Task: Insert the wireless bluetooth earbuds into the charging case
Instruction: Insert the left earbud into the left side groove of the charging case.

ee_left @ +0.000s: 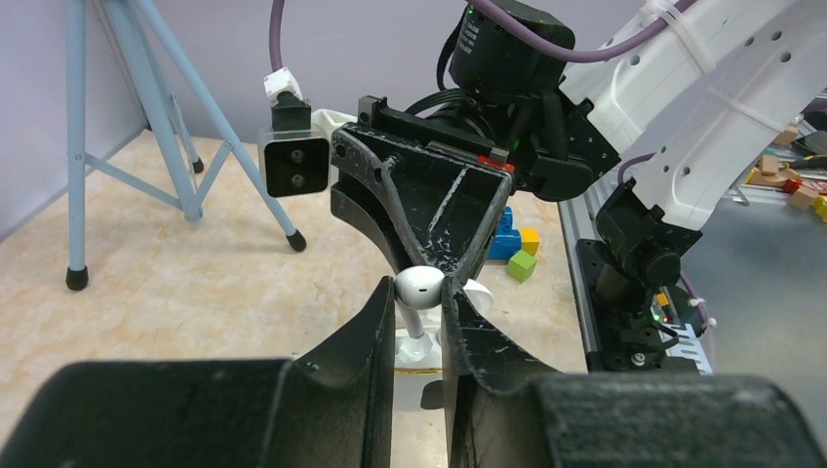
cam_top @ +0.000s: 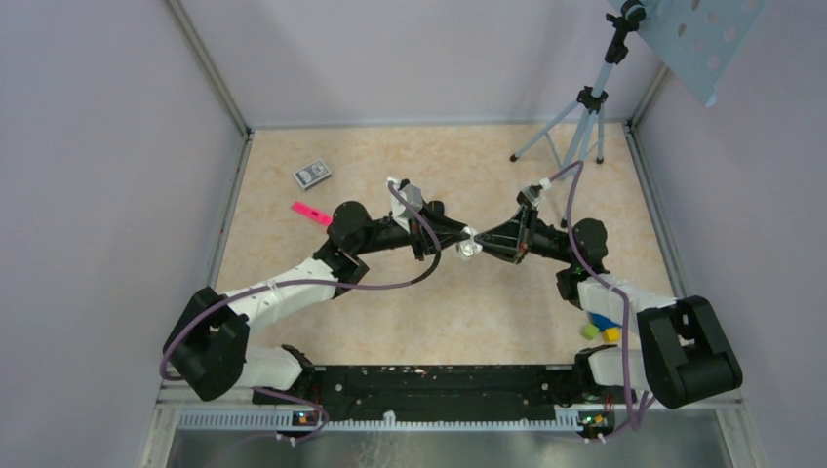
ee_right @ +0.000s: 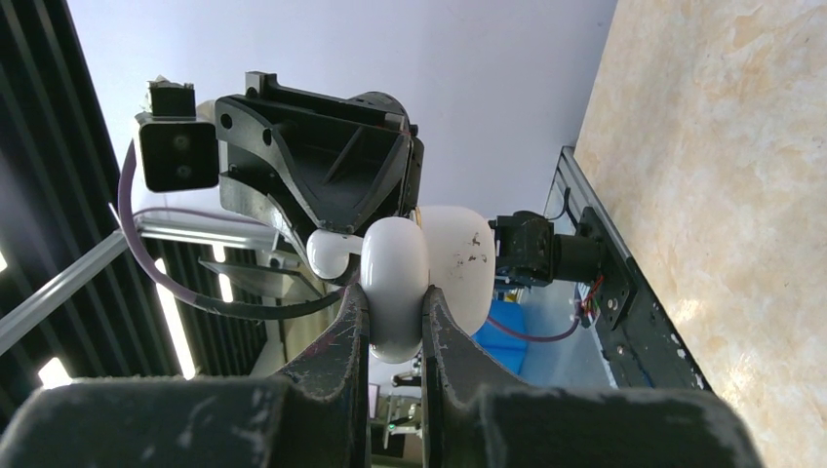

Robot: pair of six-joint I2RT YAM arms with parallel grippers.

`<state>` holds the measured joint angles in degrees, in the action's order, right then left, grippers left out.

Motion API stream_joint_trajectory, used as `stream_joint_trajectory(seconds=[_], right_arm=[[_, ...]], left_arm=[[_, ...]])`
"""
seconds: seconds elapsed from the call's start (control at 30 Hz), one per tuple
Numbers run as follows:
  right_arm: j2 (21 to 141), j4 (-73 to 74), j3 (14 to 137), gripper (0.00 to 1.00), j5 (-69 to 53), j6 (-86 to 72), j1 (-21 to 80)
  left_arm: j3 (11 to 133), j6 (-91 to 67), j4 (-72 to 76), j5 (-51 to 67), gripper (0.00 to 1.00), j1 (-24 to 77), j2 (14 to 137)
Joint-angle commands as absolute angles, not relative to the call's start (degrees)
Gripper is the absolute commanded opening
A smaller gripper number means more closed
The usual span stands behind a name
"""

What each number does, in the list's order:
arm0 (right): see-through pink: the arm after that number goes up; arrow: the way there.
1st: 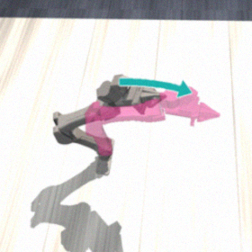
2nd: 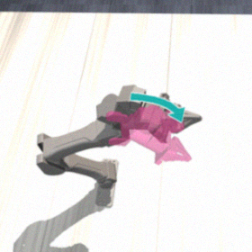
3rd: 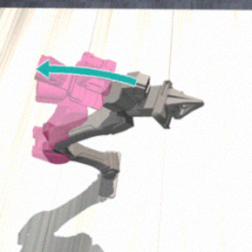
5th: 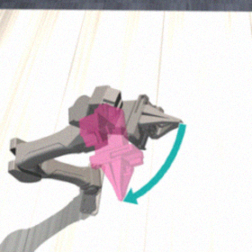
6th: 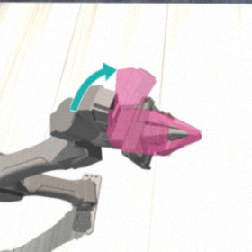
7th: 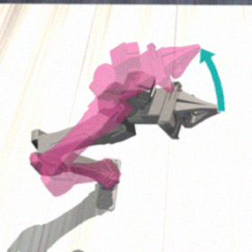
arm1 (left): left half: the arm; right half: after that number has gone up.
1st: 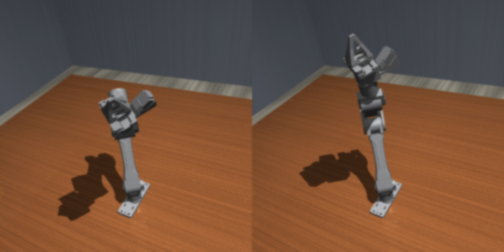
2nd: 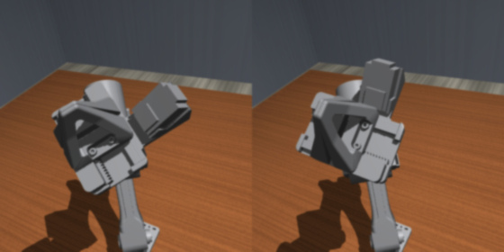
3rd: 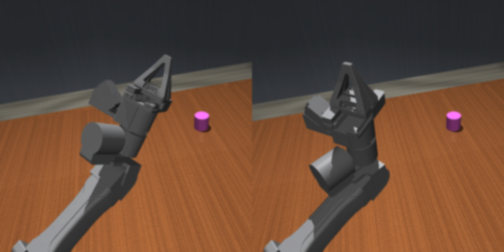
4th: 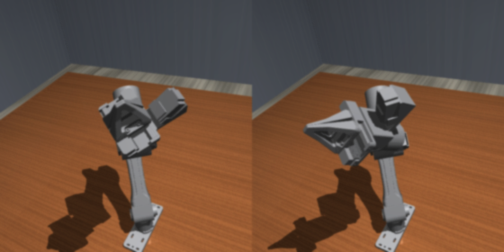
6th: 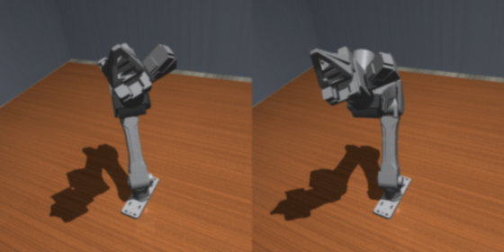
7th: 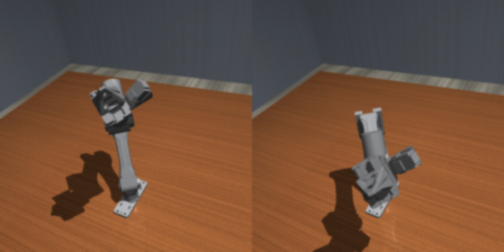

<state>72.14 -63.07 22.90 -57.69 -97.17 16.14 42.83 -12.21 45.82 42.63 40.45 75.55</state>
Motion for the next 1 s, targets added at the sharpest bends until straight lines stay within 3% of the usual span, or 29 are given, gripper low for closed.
stream_joint_trajectory(seconds=[0.0, 0.97], right_arm=[[71.10, -67.11, 22.77, 0.00, -57.22, -97.02, 16.93], [70.84, -68.05, 22.28, 0.00, -56.69, -97.59, 16.91]], left_arm=[[43.11, -10.38, 47.15, 42.96, 0.00, 40.61, 75.82], [42.46, -4.36, 42.36, 41.40, 0.00, 40.61, 74.87]])
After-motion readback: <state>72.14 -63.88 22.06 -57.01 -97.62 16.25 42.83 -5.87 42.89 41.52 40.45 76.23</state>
